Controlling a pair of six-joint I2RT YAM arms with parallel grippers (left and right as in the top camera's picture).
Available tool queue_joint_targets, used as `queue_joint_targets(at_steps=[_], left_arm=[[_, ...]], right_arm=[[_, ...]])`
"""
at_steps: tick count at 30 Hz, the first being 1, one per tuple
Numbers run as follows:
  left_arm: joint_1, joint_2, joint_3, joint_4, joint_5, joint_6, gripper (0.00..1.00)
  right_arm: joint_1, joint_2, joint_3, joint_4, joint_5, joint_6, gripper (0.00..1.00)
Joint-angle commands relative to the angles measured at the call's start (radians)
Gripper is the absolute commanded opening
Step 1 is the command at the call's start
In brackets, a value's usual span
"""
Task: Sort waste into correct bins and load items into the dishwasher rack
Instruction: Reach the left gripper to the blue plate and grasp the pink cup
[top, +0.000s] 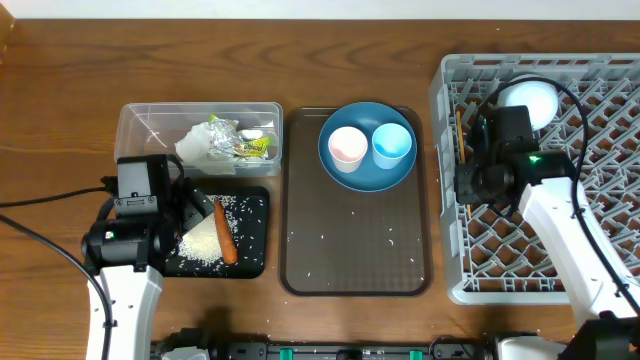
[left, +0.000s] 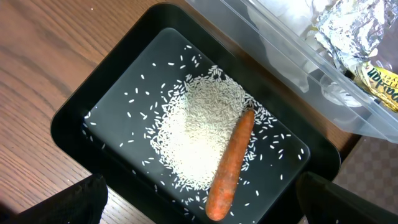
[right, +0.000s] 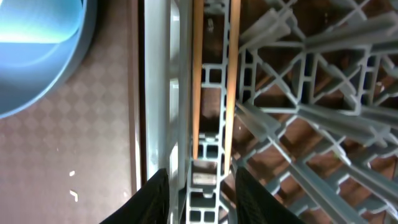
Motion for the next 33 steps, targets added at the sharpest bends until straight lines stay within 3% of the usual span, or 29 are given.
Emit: queue_joint_targets(at_steps=[1,8,12,13,15,20,27,33], left_arm=[[0.005,0.0,-0.001,0.017,-0.001,-0.001,1.0],[0.005,0.0,-0.001,0.143,0.009,-0.032,0.98],[0.002,0.003,-0.001,0.21,0.273,-0.032,1.0],[-0.01,0.01,-0.001,0.232,0.356,-0.04,0.82],[-0.051,0.031,-0.001,0.261,0.418,-0.095,0.73],[-0.24,0.129,0.0,0.375,0.41,-0.171,0.69],[-0.497,0.348,0.0,0.66,0.325,-0.28,0.68],[-0.585,0.517,0.049,0.793,0.254,-0.279,0.66]], right_arm=[[-0.016,-0.064,0.053,-0.023,-0.013,-0.002,0.35],[-0.016,-0.214,0.071,-0.067,-0.02,-0.002,0.38],[-0.016,-0.279,0.071,-0.071,-0.02,-0.002,0.38],[-0.016,-0.294,0.071,-0.071,-0.02,-0.002,0.38],[-0.016,-0.314,0.071,-0.071,-0.02,-0.002,0.38],[-0.016,-0.323,0.071,-0.072,-0.021,-0.002,0.38],[-0.016,-0.321,0.071,-0.086,-0.023,0.002,0.38],[-0.016,-0.321,0.07,-0.087,-0.023,0.002,0.38]])
